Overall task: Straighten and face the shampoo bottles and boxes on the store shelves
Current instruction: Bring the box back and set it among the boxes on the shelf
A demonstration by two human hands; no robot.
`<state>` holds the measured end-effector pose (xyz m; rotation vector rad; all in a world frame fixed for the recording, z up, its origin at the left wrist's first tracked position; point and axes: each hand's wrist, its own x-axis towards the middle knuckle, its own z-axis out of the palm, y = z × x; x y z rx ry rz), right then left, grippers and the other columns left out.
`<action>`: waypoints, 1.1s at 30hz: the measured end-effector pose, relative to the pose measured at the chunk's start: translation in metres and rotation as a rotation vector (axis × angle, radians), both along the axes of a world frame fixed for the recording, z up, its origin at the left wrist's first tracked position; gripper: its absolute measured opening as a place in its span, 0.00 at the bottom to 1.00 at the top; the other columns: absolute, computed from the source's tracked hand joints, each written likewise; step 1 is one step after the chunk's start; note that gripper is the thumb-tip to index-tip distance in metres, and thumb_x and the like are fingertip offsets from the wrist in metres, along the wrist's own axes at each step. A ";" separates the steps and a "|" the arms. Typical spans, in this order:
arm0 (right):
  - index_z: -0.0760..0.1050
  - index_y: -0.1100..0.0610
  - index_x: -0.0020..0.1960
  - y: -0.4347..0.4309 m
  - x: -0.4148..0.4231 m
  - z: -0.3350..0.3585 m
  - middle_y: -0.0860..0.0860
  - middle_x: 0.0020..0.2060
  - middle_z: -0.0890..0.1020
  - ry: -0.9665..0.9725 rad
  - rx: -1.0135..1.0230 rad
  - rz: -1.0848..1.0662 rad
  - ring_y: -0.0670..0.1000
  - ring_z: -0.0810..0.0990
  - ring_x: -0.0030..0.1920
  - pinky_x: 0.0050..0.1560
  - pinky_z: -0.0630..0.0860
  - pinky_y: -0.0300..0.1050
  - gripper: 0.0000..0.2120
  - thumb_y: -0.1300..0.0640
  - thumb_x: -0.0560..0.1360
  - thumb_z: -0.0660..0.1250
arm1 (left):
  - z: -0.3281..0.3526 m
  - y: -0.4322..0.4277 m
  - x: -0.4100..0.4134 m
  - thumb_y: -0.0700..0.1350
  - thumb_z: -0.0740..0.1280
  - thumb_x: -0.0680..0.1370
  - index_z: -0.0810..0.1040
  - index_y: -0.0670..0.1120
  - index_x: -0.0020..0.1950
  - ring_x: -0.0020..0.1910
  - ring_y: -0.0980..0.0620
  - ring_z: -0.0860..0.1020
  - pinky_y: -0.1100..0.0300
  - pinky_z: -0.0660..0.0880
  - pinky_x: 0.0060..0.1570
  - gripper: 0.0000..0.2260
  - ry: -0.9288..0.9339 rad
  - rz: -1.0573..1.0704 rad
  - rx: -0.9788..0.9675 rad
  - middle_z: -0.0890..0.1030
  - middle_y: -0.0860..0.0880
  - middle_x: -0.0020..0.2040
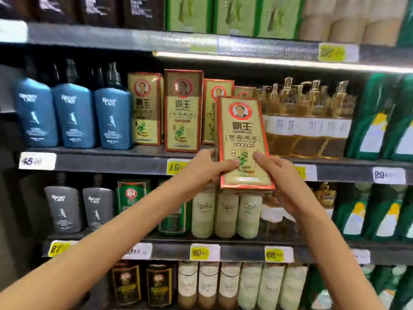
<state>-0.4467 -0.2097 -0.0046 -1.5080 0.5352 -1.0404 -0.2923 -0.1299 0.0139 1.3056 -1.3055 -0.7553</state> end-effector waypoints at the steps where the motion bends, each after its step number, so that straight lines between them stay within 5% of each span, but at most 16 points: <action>1: 0.80 0.62 0.46 -0.009 0.004 0.009 0.56 0.41 0.86 -0.019 0.002 -0.006 0.51 0.84 0.40 0.40 0.82 0.42 0.17 0.48 0.68 0.68 | 0.009 -0.008 0.003 0.45 0.69 0.75 0.74 0.43 0.63 0.54 0.47 0.80 0.52 0.75 0.56 0.18 -0.052 0.040 -0.035 0.81 0.45 0.57; 5: 0.79 0.62 0.45 -0.040 0.020 0.033 0.54 0.39 0.86 -0.098 0.014 -0.026 0.50 0.85 0.40 0.37 0.80 0.41 0.11 0.53 0.75 0.67 | 0.029 -0.033 0.014 0.50 0.69 0.74 0.70 0.44 0.67 0.54 0.54 0.75 0.61 0.72 0.54 0.23 -0.328 0.258 -0.189 0.76 0.49 0.60; 9: 0.77 0.62 0.48 -0.062 0.040 0.040 0.52 0.38 0.86 -0.199 0.023 0.008 0.49 0.85 0.39 0.35 0.80 0.39 0.09 0.56 0.77 0.64 | 0.031 -0.048 0.022 0.41 0.70 0.74 0.73 0.42 0.64 0.41 0.59 0.75 0.76 0.68 0.41 0.19 -0.484 0.416 -0.377 0.78 0.51 0.48; 11: 0.76 0.63 0.49 -0.072 0.050 0.041 0.54 0.40 0.85 -0.246 0.039 -0.011 0.49 0.85 0.38 0.36 0.81 0.41 0.08 0.58 0.77 0.64 | 0.030 -0.055 0.026 0.38 0.69 0.73 0.75 0.41 0.63 0.42 0.58 0.75 0.74 0.70 0.42 0.18 -0.540 0.421 -0.391 0.79 0.49 0.50; 15: 0.69 0.69 0.61 -0.089 0.064 0.034 0.63 0.54 0.80 -0.274 -0.004 -0.081 0.54 0.82 0.47 0.51 0.80 0.50 0.15 0.64 0.77 0.63 | 0.019 -0.068 0.032 0.35 0.66 0.74 0.71 0.40 0.67 0.57 0.53 0.76 0.65 0.72 0.57 0.21 -0.549 0.354 -0.343 0.77 0.45 0.62; 18: 0.65 0.66 0.64 -0.100 0.069 0.026 0.62 0.57 0.78 -0.240 -0.014 -0.062 0.53 0.81 0.50 0.49 0.81 0.47 0.17 0.63 0.77 0.62 | 0.004 -0.069 0.040 0.36 0.65 0.76 0.69 0.41 0.69 0.60 0.52 0.74 0.60 0.71 0.61 0.21 -0.590 0.345 -0.311 0.75 0.45 0.63; 26: 0.60 0.56 0.66 -0.119 0.072 0.024 0.54 0.61 0.75 0.028 -0.139 0.030 0.43 0.81 0.50 0.42 0.79 0.36 0.20 0.60 0.77 0.63 | -0.021 -0.051 0.074 0.36 0.63 0.77 0.75 0.47 0.63 0.55 0.61 0.75 0.83 0.64 0.51 0.15 -0.489 0.413 -0.416 0.78 0.56 0.56; 33: 0.54 0.54 0.70 -0.118 0.080 0.029 0.49 0.57 0.76 0.236 -0.217 0.008 0.45 0.78 0.53 0.47 0.79 0.38 0.28 0.61 0.77 0.65 | -0.016 -0.044 0.104 0.41 0.66 0.76 0.72 0.44 0.63 0.56 0.54 0.73 0.61 0.67 0.57 0.15 -0.439 0.798 -0.561 0.75 0.50 0.57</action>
